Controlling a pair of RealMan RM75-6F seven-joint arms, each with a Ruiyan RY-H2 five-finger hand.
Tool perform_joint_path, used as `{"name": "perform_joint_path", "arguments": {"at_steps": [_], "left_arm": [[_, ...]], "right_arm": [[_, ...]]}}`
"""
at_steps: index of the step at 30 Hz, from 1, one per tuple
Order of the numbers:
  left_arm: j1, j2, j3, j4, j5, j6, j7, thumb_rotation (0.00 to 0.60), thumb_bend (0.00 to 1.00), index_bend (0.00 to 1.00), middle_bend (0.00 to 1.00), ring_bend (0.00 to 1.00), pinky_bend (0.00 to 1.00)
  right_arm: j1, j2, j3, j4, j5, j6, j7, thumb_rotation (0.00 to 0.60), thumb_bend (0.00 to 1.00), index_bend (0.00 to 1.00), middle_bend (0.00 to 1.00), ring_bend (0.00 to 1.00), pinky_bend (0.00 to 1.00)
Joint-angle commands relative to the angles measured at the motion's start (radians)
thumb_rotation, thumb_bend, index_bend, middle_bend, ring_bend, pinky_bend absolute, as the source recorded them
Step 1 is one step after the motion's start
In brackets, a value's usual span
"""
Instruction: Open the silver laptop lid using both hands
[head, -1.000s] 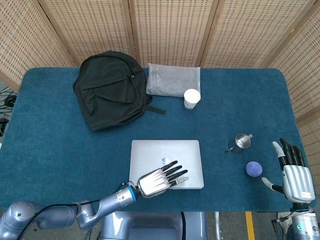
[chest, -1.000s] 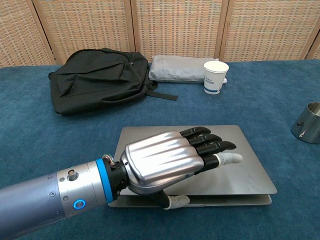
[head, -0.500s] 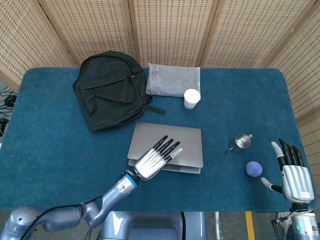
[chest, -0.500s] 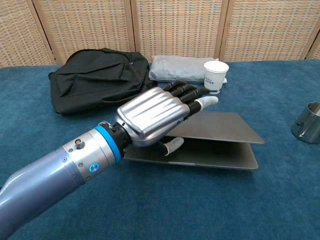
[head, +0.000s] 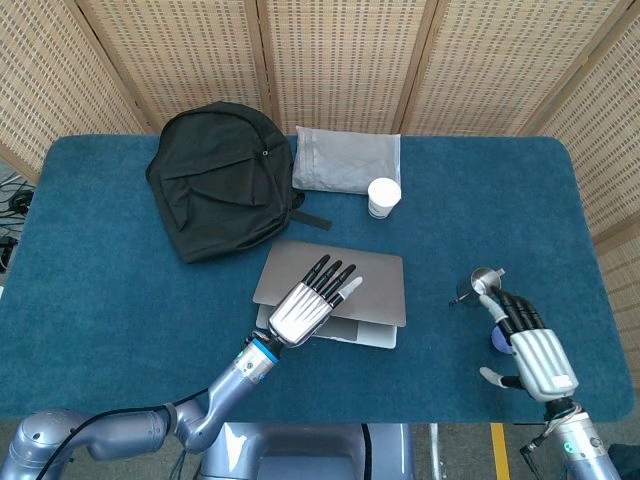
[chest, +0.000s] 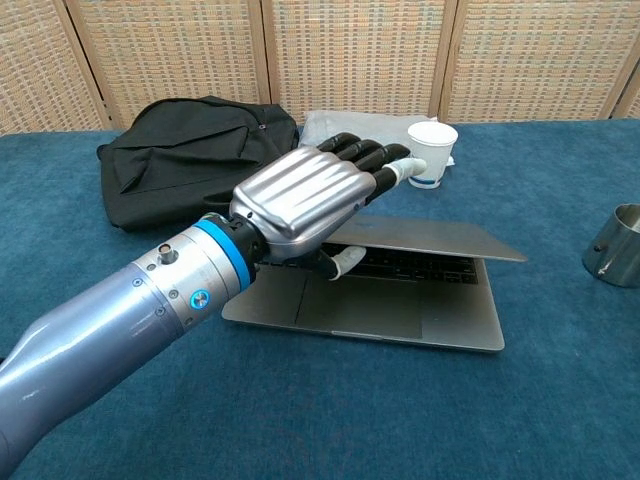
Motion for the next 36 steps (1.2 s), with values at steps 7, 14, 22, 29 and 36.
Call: {"name": "perform_joint_path", "arguments": {"at_steps": [7, 14, 22, 29, 36], "left_arm": [[-0.012, 0.027, -0.009, -0.036, -0.033, -0.001, 0.013, 0.6, 0.47, 0.0, 0.0, 0.0, 0.0], [-0.02, 0.04, -0.002, -0.044, -0.035, 0.002, 0.023, 0.6, 0.47, 0.0, 0.0, 0.0, 0.0], [-0.027, 0.052, -0.002, -0.05, -0.038, 0.012, 0.013, 0.6, 0.47, 0.0, 0.0, 0.0, 0.0], [-0.028, 0.054, 0.002, -0.037, -0.045, 0.021, -0.011, 0.6, 0.47, 0.0, 0.0, 0.0, 0.0], [-0.031, 0.064, 0.003, -0.034, -0.043, 0.032, -0.03, 0.6, 0.47, 0.0, 0.0, 0.0, 0.0]], "right_arm": [[0.133, -0.04, -0.051, 0.052, -0.118, -0.135, 0.149, 0.6, 0.66, 0.23, 0.19, 0.12, 0.24], [0.169, -0.109, -0.065, 0.106, -0.145, -0.173, 0.107, 0.6, 0.8, 0.25, 0.21, 0.15, 0.25], [0.214, -0.207, -0.05, 0.134, -0.102, -0.259, 0.002, 0.6, 0.86, 0.25, 0.21, 0.15, 0.25], [0.239, -0.274, -0.03, 0.158, -0.048, -0.304, -0.087, 0.6, 0.88, 0.25, 0.18, 0.15, 0.25], [0.249, -0.335, -0.006, 0.168, 0.046, -0.35, -0.231, 0.6, 0.91, 0.25, 0.15, 0.13, 0.25]]}}
